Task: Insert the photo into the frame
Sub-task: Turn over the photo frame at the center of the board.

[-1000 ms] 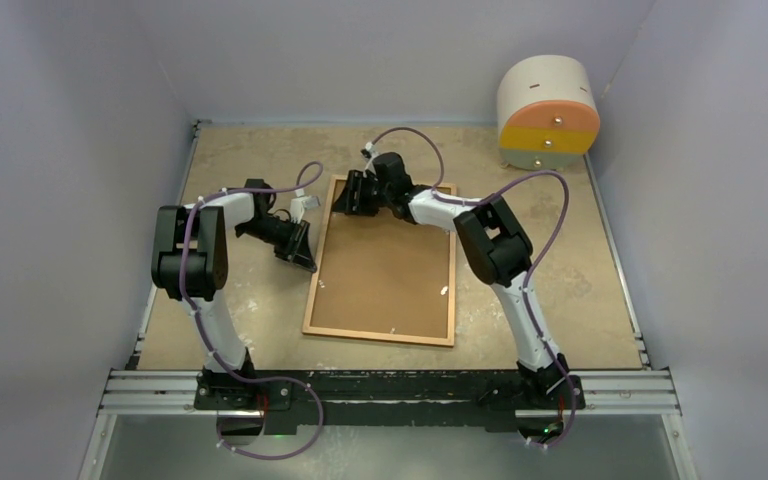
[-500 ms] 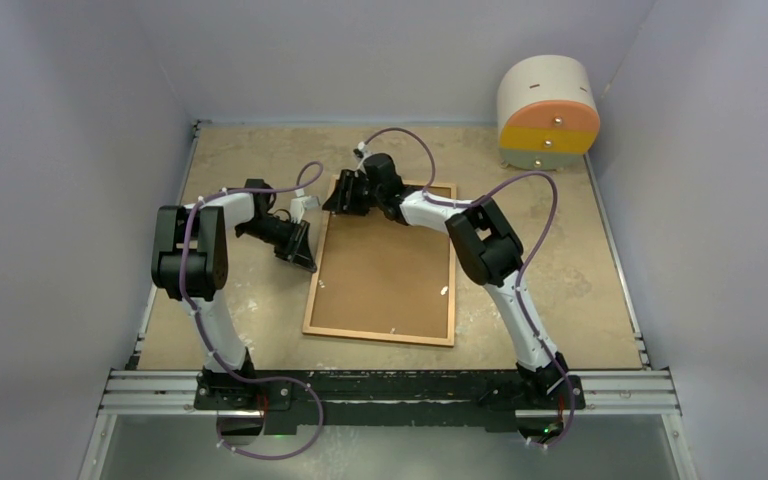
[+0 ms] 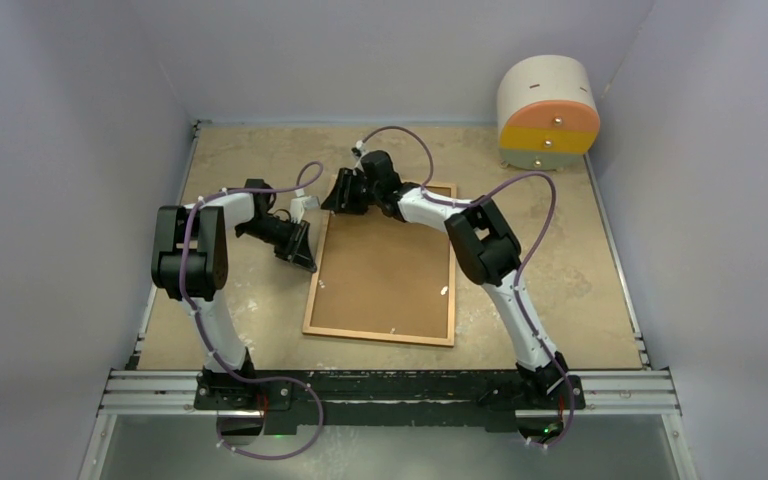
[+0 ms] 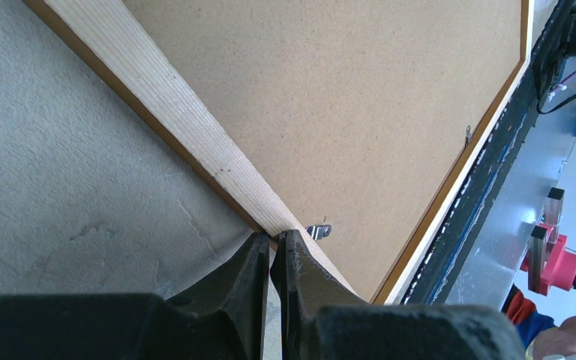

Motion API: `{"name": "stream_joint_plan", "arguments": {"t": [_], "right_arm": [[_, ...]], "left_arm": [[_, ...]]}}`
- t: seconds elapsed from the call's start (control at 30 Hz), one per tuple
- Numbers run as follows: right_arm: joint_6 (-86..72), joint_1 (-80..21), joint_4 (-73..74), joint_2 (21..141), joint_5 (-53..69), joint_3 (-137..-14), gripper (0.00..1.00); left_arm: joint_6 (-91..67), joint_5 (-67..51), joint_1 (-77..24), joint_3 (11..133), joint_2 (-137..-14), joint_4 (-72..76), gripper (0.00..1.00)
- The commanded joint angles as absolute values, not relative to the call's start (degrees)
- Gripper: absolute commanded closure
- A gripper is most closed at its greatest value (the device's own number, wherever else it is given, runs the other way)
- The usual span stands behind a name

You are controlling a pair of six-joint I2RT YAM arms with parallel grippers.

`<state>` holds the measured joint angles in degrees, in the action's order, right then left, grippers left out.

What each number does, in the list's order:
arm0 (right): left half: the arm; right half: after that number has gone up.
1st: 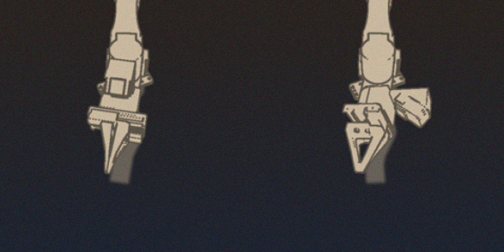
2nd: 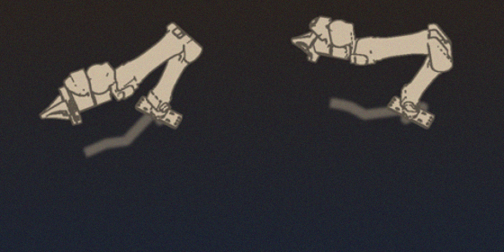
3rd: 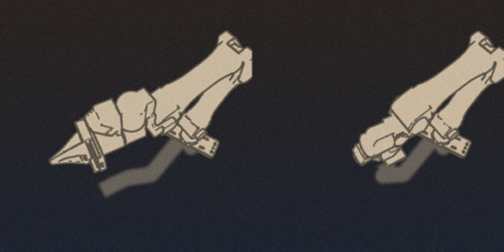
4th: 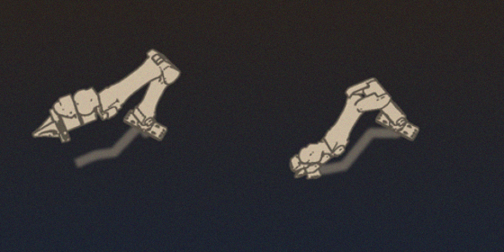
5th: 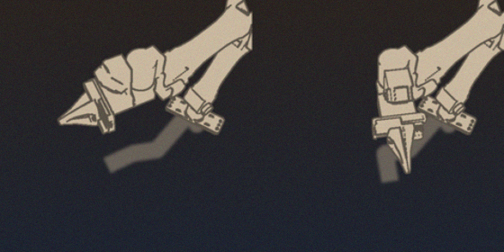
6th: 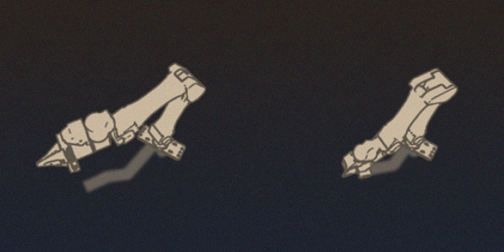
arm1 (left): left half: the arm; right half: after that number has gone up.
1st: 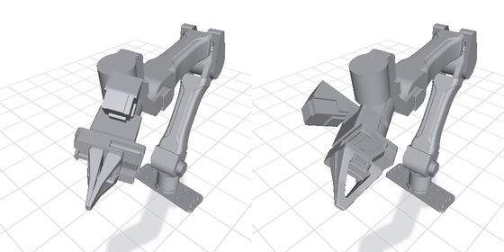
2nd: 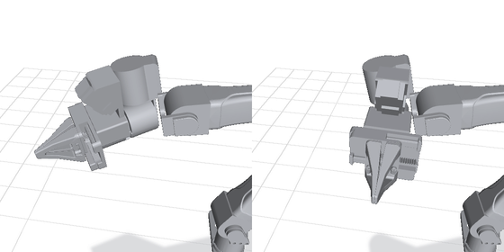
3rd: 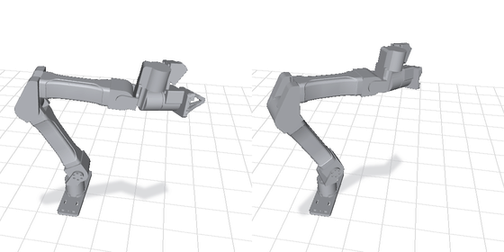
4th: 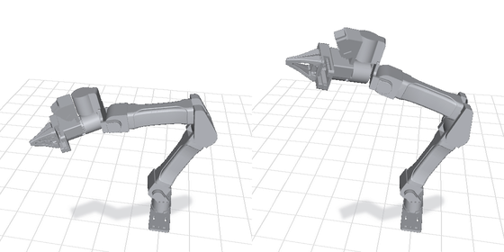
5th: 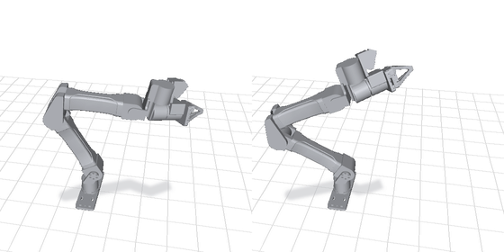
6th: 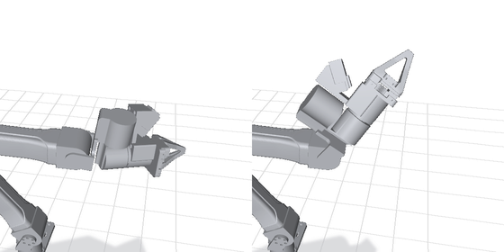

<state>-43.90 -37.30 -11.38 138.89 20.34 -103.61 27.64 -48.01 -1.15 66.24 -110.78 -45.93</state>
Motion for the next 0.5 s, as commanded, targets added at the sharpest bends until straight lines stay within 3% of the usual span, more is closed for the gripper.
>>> {"name": "stream_joint_plan", "arguments": {"t": [0.0,0.1,0.2,0.43,0.47], "right_arm": [[-41.5,-37.8,-7.5,137.9,20.3,-105.6,0.50],[-39.0,-37.1,-6.0,133.3,15.5,-102.7,0.45],[-35.1,-37.5,-1.8,127.8,5.9,-100.8,0.38],[-32.5,-48.8,14.7,123.0,-18.3,-101.1,0.31],[-32.5,-51.0,16.4,123.7,-21.1,-102.0,0.30]], "left_arm": [[31.0,-43.3,-2.0,65.4,-112.7,-40.2,1.00],[31.3,-43.4,-1.3,66.4,-111.6,-41.5,1.00],[31.8,-44.8,0.7,68.9,-109.3,-44.5,0.91],[35.5,-47.9,10.8,74.7,-102.3,-53.1,0.39],[36.2,-48.2,12.4,75.2,-101.6,-54.5,0.36]]}}
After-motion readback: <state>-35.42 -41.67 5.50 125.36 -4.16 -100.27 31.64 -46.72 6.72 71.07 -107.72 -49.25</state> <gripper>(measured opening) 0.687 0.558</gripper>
